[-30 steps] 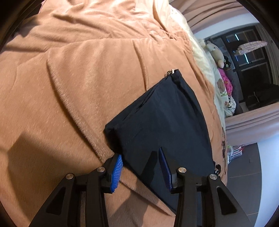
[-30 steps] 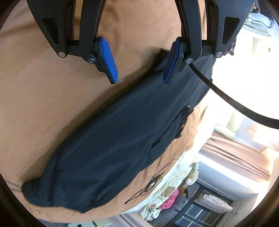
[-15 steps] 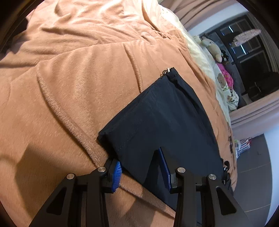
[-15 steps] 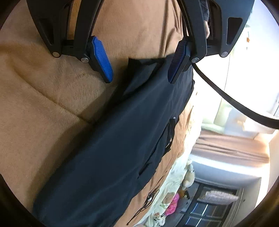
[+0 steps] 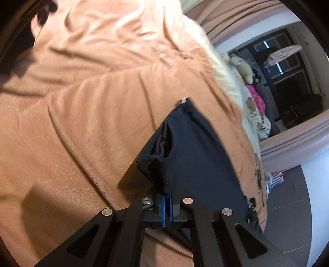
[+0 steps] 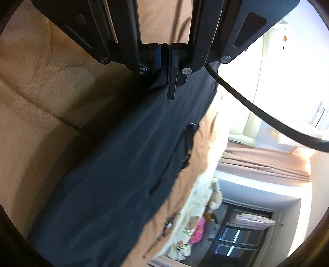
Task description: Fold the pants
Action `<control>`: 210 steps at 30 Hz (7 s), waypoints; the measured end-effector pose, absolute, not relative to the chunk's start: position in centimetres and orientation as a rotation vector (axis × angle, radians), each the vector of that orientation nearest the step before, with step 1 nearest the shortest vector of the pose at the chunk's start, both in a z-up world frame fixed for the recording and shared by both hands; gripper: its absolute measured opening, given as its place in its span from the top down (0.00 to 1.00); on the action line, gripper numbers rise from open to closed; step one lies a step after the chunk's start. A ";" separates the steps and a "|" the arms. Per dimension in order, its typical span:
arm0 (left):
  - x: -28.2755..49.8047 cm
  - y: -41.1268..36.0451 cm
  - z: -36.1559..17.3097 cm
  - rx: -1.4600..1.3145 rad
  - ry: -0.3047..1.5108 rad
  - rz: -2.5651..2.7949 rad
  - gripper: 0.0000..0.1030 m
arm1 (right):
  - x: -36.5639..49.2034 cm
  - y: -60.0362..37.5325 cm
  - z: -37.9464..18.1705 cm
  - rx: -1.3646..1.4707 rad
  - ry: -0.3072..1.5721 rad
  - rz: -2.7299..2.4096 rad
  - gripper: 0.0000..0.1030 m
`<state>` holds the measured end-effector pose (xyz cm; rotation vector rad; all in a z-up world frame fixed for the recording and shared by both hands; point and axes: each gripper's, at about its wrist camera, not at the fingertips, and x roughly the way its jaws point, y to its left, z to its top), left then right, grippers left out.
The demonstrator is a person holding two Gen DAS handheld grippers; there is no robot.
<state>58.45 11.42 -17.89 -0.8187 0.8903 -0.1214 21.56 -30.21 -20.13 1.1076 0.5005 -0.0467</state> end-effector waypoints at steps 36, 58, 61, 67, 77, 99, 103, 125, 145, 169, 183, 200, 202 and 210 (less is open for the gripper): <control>38.2 23.8 -14.9 -0.889 0.739 0.021 0.98 | 17.9 -24.2 -18.9 0.996 0.611 0.095 0.99; 36.4 27.0 -18.7 -0.900 0.821 0.130 0.97 | 16.6 -33.0 -17.0 0.899 0.668 -0.065 0.44; 36.2 26.8 -19.2 -0.909 0.839 0.141 0.94 | 16.4 -37.1 -15.5 0.880 0.648 -0.165 0.44; 35.4 26.1 -19.8 -0.928 0.848 0.151 0.76 | 17.8 -44.5 -11.8 0.836 0.634 -0.338 0.44; 34.7 25.0 -20.4 -0.949 0.855 0.163 0.73 | 24.7 -49.5 -8.4 0.718 0.747 -0.536 0.20; 35.0 24.1 -20.6 -0.954 0.844 0.166 0.64 | 23.8 -45.2 -10.4 0.768 0.813 -0.679 0.64; 34.9 24.5 -20.9 -0.977 0.830 0.156 0.64 | 22.1 -45.6 -11.6 0.804 0.797 -0.652 0.64; 33.8 25.5 -21.9 -1.085 0.734 0.088 0.67 | 20.8 -38.4 -8.5 0.705 0.727 -0.492 0.61; 33.8 25.6 -17.6 -1.065 0.675 0.026 0.98 | 31.6 -26.6 -7.1 0.484 0.810 -0.086 0.61; 34.9 25.3 -13.0 -1.048 0.600 -0.074 0.98 | 41.0 -16.9 -14.7 0.324 0.994 0.082 0.61; 35.3 26.0 -14.3 -1.065 0.617 -0.054 0.98 | 40.6 -15.6 -16.6 0.299 1.066 0.126 0.69; 34.4 25.3 -12.8 -1.059 0.597 -0.079 0.98 | 50.1 -16.7 -20.6 0.262 1.092 0.024 0.77; 34.6 24.9 -12.0 -1.038 0.591 -0.084 0.98 | 50.8 -16.5 -21.0 0.262 1.092 0.021 0.80; 34.9 23.8 -9.2 -0.995 0.570 -0.109 0.98 | 54.6 -15.8 -21.9 0.266 1.072 -0.006 0.82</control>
